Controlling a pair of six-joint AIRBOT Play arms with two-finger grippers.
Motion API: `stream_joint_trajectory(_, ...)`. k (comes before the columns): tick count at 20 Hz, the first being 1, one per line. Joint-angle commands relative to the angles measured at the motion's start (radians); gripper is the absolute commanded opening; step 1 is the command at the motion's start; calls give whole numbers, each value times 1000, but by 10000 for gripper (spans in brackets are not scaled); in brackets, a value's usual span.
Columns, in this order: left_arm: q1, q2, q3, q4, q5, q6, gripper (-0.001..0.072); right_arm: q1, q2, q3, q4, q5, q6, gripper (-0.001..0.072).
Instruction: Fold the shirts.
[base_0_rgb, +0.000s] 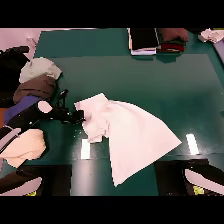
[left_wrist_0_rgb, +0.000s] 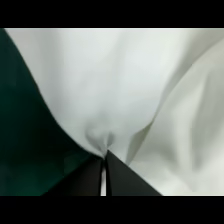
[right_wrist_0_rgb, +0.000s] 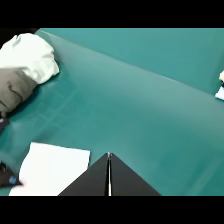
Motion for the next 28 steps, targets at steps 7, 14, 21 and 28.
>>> stream_joint_trajectory(7,98,66,352,264,-70,13,24,-259,110,-496,-37,213,6,15)
stream_joint_trajectory(14,98,65,396,274,-80,13,24,-481,183,-1231,-79,-17,-24,394)
stream_joint_trajectory(21,98,65,396,274,-99,12,24,-480,182,-1331,-78,-126,-30,383)
stream_joint_trajectory(28,98,65,396,274,-109,13,24,-240,50,-1309,-85,-159,-52,65)
